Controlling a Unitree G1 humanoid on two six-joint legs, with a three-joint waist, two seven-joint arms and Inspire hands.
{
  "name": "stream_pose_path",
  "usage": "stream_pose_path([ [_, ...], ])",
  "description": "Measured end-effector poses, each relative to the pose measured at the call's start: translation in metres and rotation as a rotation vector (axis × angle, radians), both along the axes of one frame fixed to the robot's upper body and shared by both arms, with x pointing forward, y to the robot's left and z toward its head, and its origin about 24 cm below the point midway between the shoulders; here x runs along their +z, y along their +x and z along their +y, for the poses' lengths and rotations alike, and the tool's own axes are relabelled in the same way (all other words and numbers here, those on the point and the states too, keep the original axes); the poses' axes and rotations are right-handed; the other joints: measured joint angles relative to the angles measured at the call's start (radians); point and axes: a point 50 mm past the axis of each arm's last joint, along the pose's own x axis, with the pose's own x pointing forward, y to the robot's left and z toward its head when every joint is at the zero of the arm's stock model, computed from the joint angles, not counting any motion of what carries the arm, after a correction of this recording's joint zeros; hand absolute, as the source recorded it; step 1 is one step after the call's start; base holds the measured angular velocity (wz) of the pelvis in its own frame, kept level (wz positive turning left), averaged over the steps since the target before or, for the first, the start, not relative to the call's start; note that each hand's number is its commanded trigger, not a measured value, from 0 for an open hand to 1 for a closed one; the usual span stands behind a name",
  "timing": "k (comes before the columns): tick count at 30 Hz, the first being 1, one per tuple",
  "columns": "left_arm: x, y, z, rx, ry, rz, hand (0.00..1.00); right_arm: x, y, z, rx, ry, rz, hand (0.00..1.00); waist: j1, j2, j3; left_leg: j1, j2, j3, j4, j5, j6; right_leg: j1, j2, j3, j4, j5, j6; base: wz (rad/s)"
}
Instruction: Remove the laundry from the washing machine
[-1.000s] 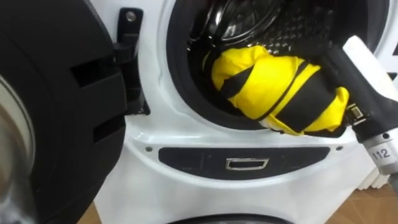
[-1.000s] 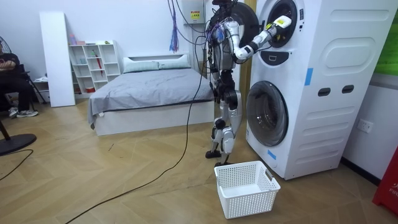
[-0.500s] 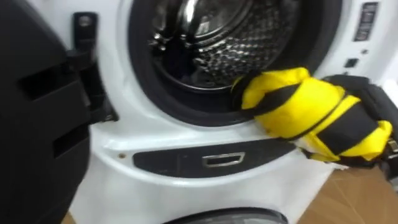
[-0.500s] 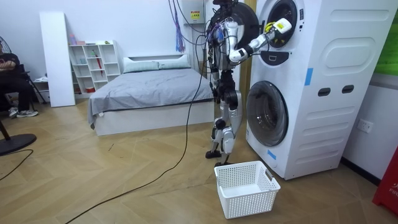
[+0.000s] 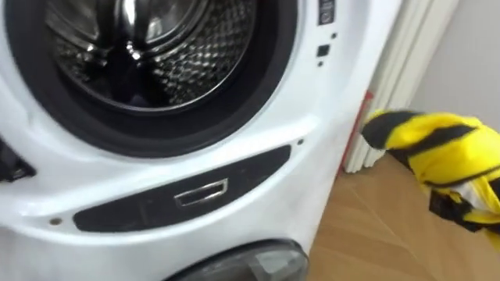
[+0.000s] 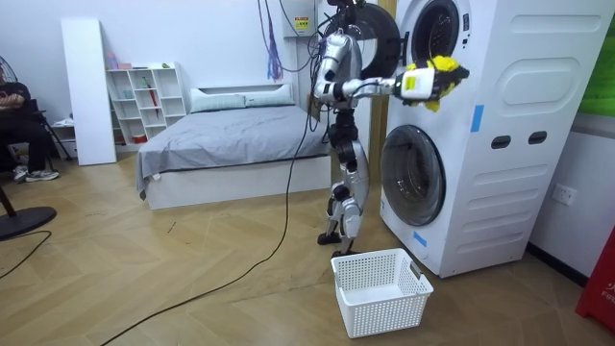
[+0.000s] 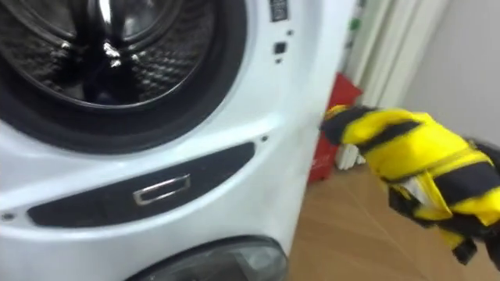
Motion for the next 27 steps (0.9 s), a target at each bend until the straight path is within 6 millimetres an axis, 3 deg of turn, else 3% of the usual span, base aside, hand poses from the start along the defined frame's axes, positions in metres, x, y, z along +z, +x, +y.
stream_pose_path([
  [4,0.001,0.005,0.003,-0.008,0.009,-0.011,0.0,-0.032,-0.021,-0.01,-0.077,0.078,0.126,1.0,0.005,0.0,-0.001,0.002,0.012,0.024,0.003,-0.003,-0.011,-0.005,0.016,0.021,0.001,0.007,-0.011,-0.18],
  [7,0.003,0.008,0.006,-0.015,0.019,-0.014,0.0,-0.049,-0.026,-0.009,-0.09,0.118,0.191,1.0,0.004,0.002,-0.0001,-0.001,0.015,0.028,0.002,-0.003,-0.017,-0.013,0.022,0.028,0.003,0.01,-0.017,-0.14],
  [10,0.002,0.021,0.005,-0.047,0.016,-0.028,0.0,-0.06,-0.028,-0.006,-0.086,0.135,0.236,1.0,-0.001,0.002,0.0005,0.0,0.015,0.029,0.001,0.0,-0.022,-0.013,0.025,0.029,0.01,0.014,-0.029,-0.02],
  [15,0.0,0.046,-0.005,-0.151,-0.005,-0.058,0.0,-0.088,-0.026,0.0,-0.09,0.166,0.347,1.0,0.007,0.002,0.0011,-0.004,0.013,0.031,0.0,0.0,-0.024,-0.018,0.028,0.033,-0.001,0.016,-0.032,-0.01],
  [18,0.0,0.064,-0.009,-0.188,-0.011,-0.089,0.0,-0.099,-0.015,0.01,-0.046,0.151,0.395,1.0,0.02,0.006,0.0016,-0.038,0.011,0.046,0.002,0.003,-0.025,-0.063,0.029,0.043,0.015,0.025,-0.035,-0.16],
  [20,0.001,0.074,-0.011,-0.205,-0.011,-0.108,0.0,-0.105,-0.01,0.013,-0.039,0.143,0.42,1.0,0.017,0.016,-0.0007,-0.057,0.01,0.045,0.009,0.006,-0.025,-0.081,0.028,0.043,0.012,0.029,-0.036,-0.07],
  [23,0.0,0.08,-0.014,-0.204,-0.026,-0.124,0.0,-0.109,0.0,0.013,-0.064,0.146,0.42,1.0,0.02,0.033,0.0072,-0.079,0.01,0.048,0.008,0.01,-0.025,-0.102,0.028,0.045,0.009,0.031,-0.036,0.0],
  [25,0.0,0.081,-0.017,-0.218,-0.034,-0.121,0.0,-0.108,0.01,0.012,-0.096,0.14,0.403,1.0,0.007,0.062,0.0029,-0.112,0.008,0.048,0.011,0.011,-0.024,-0.134,0.026,0.045,0.009,0.032,-0.035,0.0],
  [27,-0.002,0.078,-0.02,-0.222,-0.048,-0.11,0.0,-0.108,0.018,0.01,-0.121,0.13,0.391,1.0,0.003,0.09,0.0048,-0.139,0.008,0.048,0.015,0.012,-0.023,-0.157,0.024,0.045,0.011,0.037,-0.031,0.0],
])
